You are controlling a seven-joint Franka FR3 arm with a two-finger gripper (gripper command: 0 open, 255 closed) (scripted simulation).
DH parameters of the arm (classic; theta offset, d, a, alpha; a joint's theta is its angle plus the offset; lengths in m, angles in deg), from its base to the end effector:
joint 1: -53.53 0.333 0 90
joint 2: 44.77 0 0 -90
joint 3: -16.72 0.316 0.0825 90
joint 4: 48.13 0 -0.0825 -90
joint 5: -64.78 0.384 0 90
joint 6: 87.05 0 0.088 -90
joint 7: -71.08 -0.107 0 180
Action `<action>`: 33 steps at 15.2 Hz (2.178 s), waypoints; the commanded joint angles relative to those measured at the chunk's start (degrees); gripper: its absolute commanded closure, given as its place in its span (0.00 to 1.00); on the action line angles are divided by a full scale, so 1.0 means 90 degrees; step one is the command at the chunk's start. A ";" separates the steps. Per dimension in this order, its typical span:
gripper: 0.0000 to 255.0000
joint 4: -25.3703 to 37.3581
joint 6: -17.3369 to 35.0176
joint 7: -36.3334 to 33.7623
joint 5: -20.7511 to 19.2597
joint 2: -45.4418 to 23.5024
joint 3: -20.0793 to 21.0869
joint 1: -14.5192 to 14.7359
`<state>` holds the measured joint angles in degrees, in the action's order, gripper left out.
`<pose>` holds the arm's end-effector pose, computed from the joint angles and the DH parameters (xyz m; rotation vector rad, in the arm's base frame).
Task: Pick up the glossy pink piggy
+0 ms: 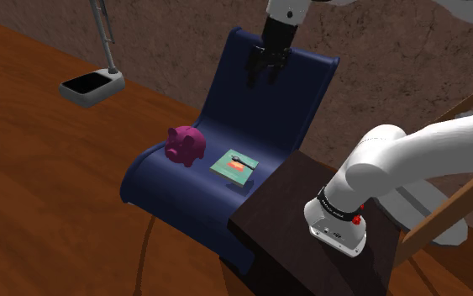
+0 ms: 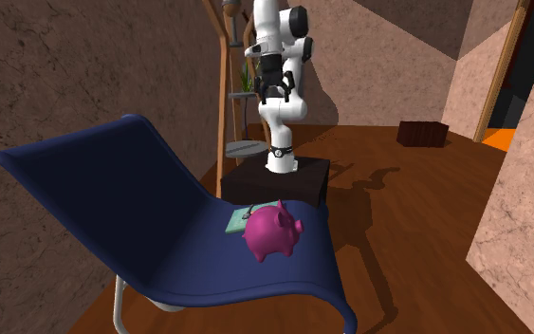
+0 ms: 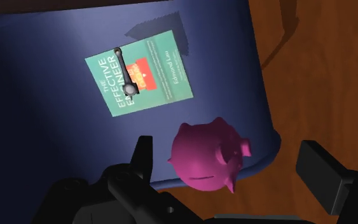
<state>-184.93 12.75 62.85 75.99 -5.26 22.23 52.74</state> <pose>0.3448 0.0524 0.5588 -3.0007 0.1670 -0.0430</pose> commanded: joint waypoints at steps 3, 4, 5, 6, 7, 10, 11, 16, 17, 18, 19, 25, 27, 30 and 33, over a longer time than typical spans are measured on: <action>0.00 -0.0193 0.0721 -0.1015 0.0291 -0.0520 0.0513 -0.0089; 0.00 -0.0223 0.0905 -0.1267 0.0356 -0.0673 0.0644 -0.0108; 0.00 -0.0241 0.1090 -0.1518 0.0415 -0.0836 0.0774 -0.0129; 0.00 -0.0250 0.1276 -0.1770 0.0467 -0.1011 0.0901 -0.0150; 0.00 -0.0248 0.1462 -0.2023 0.0511 -0.1196 0.1026 -0.0174; 0.00 -0.0181 0.2017 -0.2786 0.0593 -0.1810 0.1393 -0.0262; 0.00 -0.0140 0.2200 -0.3045 0.0599 -0.2032 0.1509 -0.0295; 0.00 0.0202 0.3074 -0.4402 0.0424 -0.3261 0.2001 -0.0452; 0.00 0.0296 0.3237 -0.4689 0.0344 -0.3525 0.2075 -0.0476; 0.00 0.0398 0.3393 -0.4980 0.0250 -0.3795 0.2136 -0.0492; 0.00 0.0508 0.3542 -0.5275 0.0143 -0.4068 0.2187 -0.0505; 0.00 0.1329 0.4256 -0.7033 -0.0626 -0.5723 0.2138 -0.0332; 0.00 0.1662 0.4420 -0.7559 -0.0844 -0.6254 0.2003 -0.0189; 0.00 0.2212 0.4604 -0.8253 -0.1068 -0.7021 0.1745 0.0061; 0.00 0.2583 0.4749 -0.8635 -0.1164 -0.7550 0.1557 0.0232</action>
<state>-162.65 54.98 -13.81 65.83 -71.75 36.73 54.31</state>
